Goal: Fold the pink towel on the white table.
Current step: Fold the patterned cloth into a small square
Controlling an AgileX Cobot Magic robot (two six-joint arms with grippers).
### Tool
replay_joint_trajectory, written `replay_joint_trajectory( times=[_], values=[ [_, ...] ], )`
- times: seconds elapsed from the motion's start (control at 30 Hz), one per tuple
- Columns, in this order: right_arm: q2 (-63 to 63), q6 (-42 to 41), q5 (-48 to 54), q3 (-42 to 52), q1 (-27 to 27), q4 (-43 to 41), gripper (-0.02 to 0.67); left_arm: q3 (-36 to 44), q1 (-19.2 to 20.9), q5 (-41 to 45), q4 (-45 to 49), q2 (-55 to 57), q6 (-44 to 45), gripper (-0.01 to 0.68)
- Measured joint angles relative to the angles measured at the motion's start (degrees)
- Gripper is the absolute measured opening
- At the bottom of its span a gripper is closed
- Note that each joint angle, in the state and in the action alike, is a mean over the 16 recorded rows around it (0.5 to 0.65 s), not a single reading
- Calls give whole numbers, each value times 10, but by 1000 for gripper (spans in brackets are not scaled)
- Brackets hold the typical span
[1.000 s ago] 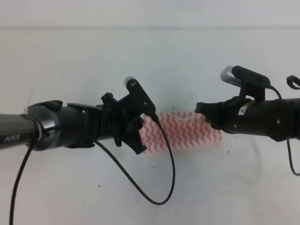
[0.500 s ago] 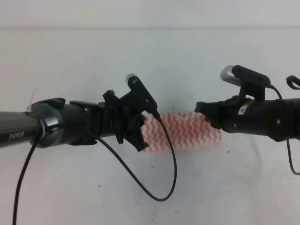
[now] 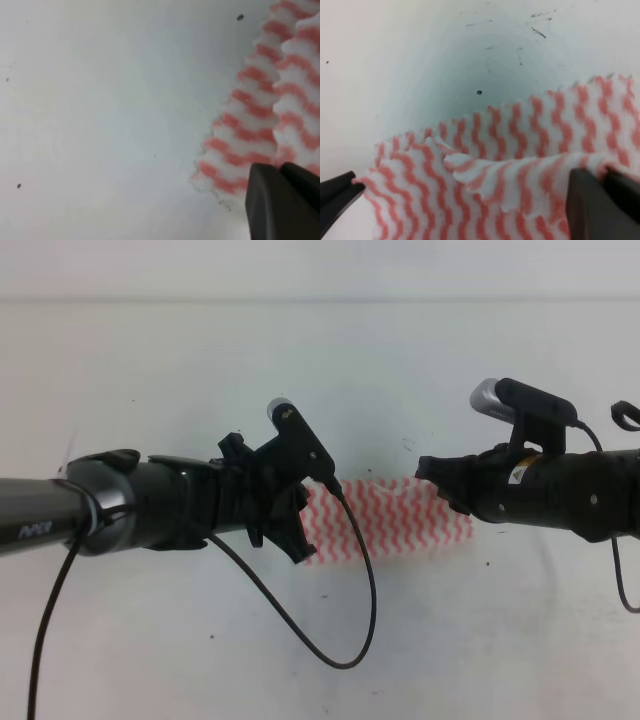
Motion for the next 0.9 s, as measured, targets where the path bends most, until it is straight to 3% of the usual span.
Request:
replay_joint_trajectory(
  times=[0.9],
  values=[
    [0,-1,-6,0,0,-1,-16,-6,0,-12,0,-3,-2,-4]
  ],
)
